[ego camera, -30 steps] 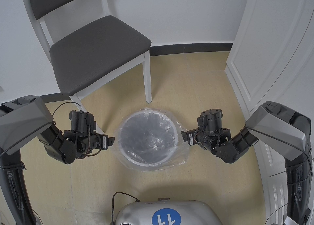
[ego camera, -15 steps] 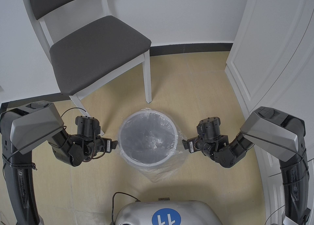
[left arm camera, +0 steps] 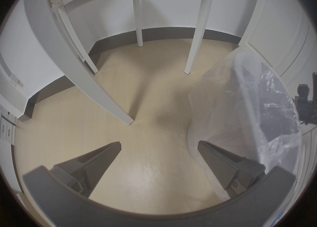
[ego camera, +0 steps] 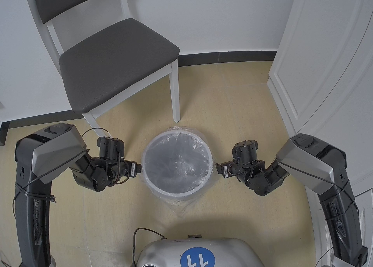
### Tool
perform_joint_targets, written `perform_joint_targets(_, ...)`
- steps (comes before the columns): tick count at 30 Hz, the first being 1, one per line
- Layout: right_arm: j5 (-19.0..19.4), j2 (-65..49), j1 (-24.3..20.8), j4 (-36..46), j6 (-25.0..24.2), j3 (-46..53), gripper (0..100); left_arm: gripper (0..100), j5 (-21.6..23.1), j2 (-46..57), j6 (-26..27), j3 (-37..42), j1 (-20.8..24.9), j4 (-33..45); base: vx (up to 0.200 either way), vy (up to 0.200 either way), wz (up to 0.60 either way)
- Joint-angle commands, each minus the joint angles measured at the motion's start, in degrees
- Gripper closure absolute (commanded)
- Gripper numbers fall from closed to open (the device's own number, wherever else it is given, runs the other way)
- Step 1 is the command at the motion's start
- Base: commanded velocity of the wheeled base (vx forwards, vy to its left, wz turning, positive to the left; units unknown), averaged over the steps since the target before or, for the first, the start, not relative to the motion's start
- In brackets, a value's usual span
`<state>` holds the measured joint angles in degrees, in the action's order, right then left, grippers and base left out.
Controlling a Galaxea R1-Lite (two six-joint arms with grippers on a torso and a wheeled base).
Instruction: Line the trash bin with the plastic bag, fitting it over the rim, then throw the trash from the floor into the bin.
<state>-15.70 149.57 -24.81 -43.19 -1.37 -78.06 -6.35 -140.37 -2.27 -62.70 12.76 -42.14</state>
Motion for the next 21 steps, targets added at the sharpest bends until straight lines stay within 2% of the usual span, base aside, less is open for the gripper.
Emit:
perform_joint_targets(1, 0.14, 4.51, 0.81, 0.12, -0.13, -4.12, 0, 0, -0.15, -2.71, -0.02, -3.31, -0.81, 1.36, 0.0, 0.0, 0.0)
perform_joint_targets(10, 0.67, 5.65, 0.55, 0.12, -0.22, -7.46, 0, 0, -0.33, -3.94, -0.19, -7.09, -0.9, 3.56, 0.0, 0.0, 0.0)
perform_joint_targets(21, 0.58, -6.57, 1.69, -0.05, -0.04, 2.29, 0, 0, 0.02, 5.9, 0.25, 2.67, -3.45, 3.3, 0.0, 0.0, 0.0)
